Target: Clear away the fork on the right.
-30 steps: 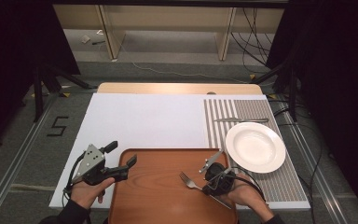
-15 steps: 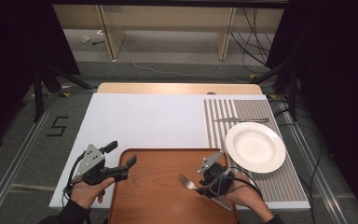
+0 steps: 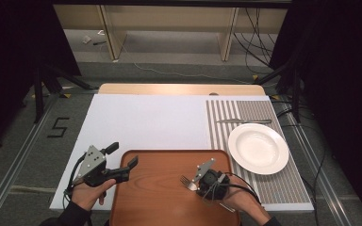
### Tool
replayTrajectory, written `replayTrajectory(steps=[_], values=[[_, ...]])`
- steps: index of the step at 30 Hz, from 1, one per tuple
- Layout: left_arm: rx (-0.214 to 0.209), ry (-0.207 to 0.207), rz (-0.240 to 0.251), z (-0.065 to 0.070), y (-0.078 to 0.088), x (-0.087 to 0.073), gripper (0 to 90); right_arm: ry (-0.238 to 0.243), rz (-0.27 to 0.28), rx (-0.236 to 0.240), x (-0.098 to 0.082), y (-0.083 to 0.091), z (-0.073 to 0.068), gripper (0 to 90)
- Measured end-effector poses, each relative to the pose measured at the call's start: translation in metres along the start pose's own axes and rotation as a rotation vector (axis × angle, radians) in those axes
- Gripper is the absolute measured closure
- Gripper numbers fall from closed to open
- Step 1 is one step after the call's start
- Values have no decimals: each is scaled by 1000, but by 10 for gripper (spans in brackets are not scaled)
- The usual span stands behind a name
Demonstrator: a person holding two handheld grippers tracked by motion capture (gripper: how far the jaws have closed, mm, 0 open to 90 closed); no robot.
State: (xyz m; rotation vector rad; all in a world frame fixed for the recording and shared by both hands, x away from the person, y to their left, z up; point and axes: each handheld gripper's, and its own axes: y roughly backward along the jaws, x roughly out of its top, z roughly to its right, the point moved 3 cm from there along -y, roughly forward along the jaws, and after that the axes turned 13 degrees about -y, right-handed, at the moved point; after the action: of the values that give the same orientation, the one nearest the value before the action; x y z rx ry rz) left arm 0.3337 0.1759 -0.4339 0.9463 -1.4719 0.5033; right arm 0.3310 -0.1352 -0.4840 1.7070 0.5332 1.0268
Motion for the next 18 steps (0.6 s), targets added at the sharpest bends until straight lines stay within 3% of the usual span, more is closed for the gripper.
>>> replayTrajectory(steps=[9,18], values=[[1,0,3,0,0,0,160,23,-28,-61,-1,-1,3,900],[0,1,3,0,0,0,160,2,-34,-106,-4,3,13,900]])
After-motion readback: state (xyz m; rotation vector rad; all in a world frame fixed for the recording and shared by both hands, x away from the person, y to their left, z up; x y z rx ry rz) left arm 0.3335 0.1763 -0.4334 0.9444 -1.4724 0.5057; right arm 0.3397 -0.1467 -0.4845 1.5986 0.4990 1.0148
